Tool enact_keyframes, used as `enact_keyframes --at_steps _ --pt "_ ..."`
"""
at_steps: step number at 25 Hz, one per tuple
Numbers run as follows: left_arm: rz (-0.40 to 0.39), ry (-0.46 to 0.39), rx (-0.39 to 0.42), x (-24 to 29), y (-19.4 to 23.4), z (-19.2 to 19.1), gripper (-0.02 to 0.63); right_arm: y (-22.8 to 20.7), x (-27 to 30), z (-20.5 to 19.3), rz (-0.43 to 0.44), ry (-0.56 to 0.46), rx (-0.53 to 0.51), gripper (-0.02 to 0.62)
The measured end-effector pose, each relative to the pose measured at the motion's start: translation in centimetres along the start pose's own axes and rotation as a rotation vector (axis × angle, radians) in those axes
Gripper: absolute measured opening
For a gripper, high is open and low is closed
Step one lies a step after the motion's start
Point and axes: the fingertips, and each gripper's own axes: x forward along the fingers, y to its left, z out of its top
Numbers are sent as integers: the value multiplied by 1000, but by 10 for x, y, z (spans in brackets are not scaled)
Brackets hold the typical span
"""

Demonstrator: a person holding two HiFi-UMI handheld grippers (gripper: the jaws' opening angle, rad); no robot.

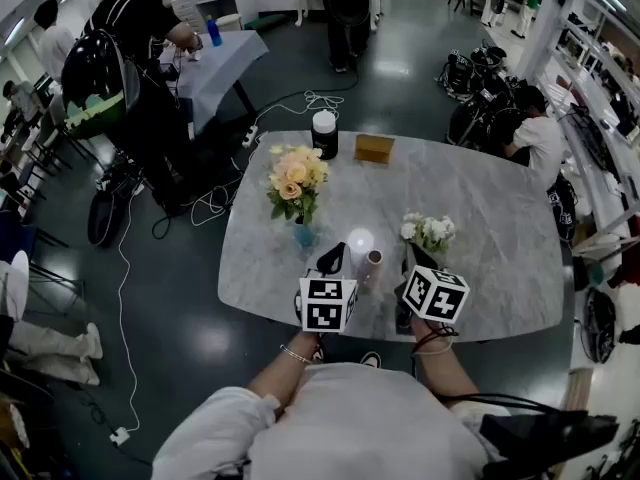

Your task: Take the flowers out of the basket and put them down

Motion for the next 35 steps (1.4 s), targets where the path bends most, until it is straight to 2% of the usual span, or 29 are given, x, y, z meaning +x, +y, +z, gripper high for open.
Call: enact_keyframes --at_steps 4,11,21,28,35 --pt "21 16 -21 -3 14 -8 9 12 1 1 28 8 14 11" --pt "82 24 -56 -17 49 -17 9 62 12 16 147 -2 31 11" --pt "141 41 -105 -43 108 -34 9 131 36 -13 226 76 -2 11" --pt "95 89 -154 -45 131 -57 9 161 56 -48 228 111 13 11" --pt "16 109 -91 -29 146 -77 9 171 78 -91 152 147 13 9"
